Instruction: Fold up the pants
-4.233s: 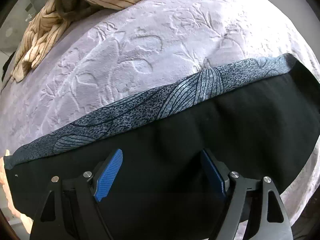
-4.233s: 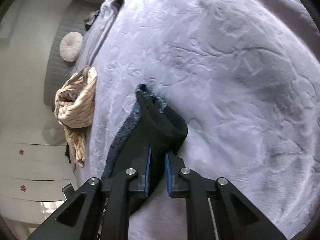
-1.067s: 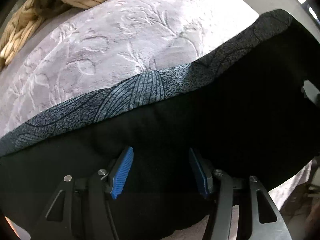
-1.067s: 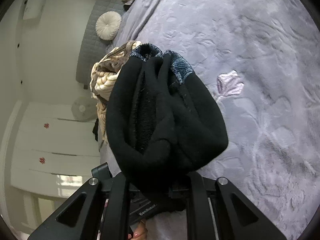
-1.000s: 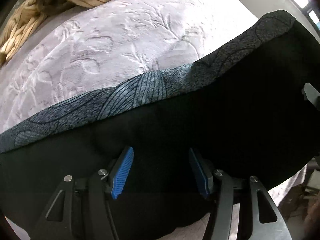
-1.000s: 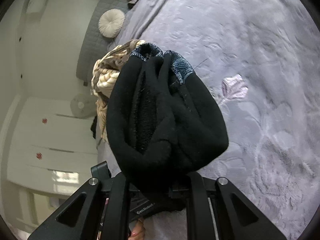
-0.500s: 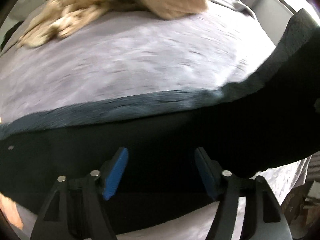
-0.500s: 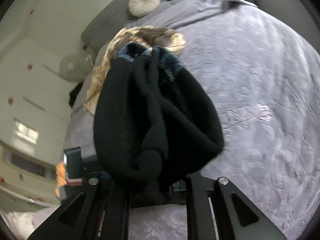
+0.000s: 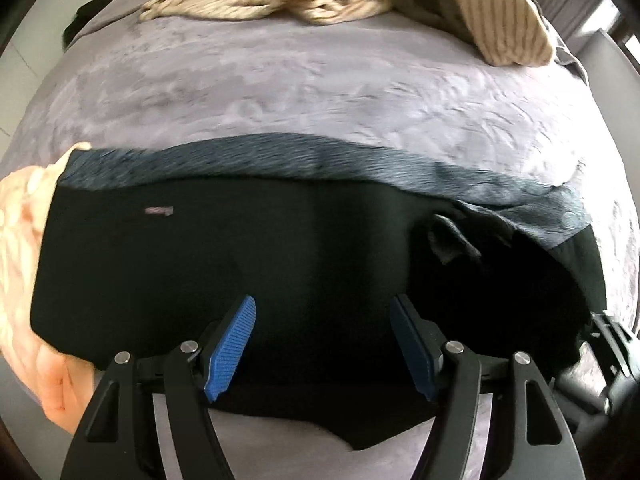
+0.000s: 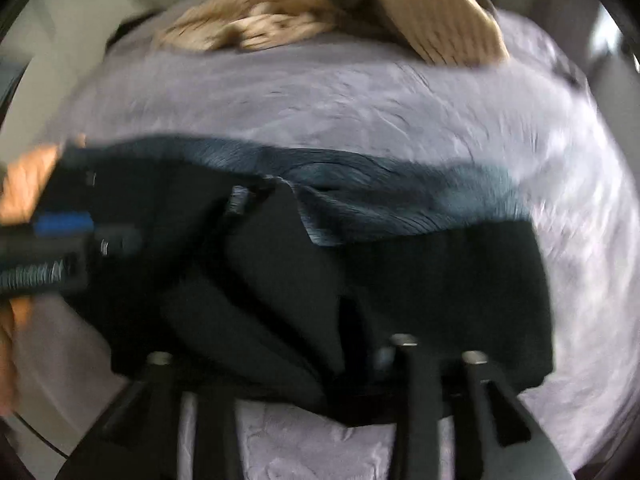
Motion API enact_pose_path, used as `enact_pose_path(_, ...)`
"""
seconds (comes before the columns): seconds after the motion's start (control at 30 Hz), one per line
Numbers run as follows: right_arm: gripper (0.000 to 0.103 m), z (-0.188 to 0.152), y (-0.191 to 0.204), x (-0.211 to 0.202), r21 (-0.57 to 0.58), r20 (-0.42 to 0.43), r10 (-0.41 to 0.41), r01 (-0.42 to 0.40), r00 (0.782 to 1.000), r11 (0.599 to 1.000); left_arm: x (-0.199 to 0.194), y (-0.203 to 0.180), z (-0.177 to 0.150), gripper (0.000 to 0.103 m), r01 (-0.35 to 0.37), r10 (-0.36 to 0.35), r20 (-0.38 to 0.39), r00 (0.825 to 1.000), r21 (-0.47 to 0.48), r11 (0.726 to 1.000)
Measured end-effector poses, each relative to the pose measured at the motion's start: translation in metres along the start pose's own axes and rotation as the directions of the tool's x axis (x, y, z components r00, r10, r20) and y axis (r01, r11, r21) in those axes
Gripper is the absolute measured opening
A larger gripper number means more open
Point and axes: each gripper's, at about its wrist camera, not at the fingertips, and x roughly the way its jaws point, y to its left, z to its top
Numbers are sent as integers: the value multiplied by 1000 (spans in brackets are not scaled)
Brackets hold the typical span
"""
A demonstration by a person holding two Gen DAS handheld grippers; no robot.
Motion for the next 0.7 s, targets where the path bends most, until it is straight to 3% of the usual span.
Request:
enact_pose_path(0.03,70,-1,9,-7,-37,7,2,-2,1000,999,0,3,1,71,4,-4,1,1000,-2,1000)
enact_pose_path(0.13,70,1,19,-40,-103,49,148,-143,988,984,-2,12,3,71,33,-33,7,999,4,999)
enact_pose_path(0.17,70,3,6,-50,-60,54,251,-248,967,967,-5,12,3,71,60,-61,6,998,7,998)
enact_pose_path(0.23,70,-1,-24,-59,80,66,357,-362,932,929,-7,8,4,71,120,-120,-8,993,12,993)
enact_pose_path(0.3,70,-7,-72,-48,321,65,450,-446,891,836,-6,-1,3,71,190,-189,-40,981,23,982)
enact_pose_path(0.33,70,-16,-92,-41,430,75,493,-474,867,768,-5,-7,2,71,222,-220,-56,974,31,975)
enact_pose_path(0.37,70,-27,-117,-31,551,107,535,-498,838,670,-1,-16,1,71,256,-252,-80,964,44,966)
enact_pose_path(0.4,70,-34,-131,-25,609,123,549,-500,827,616,2,-22,0,71,270,-265,-97,960,53,961)
enact_pose_path(0.47,70,-49,-147,-13,675,126,589,-504,798,539,11,-36,-5,71,282,-272,-132,953,69,957)
enact_pose_path(0.57,70,-63,-144,5,725,146,650,-527,746,443,22,-47,-11,71,228,-214,-155,964,79,970)
enact_pose_path(0.7,65,-72,-139,26,762,193,682,-546,705,348,18,-45,-15,71,196,-185,-137,973,71,978)
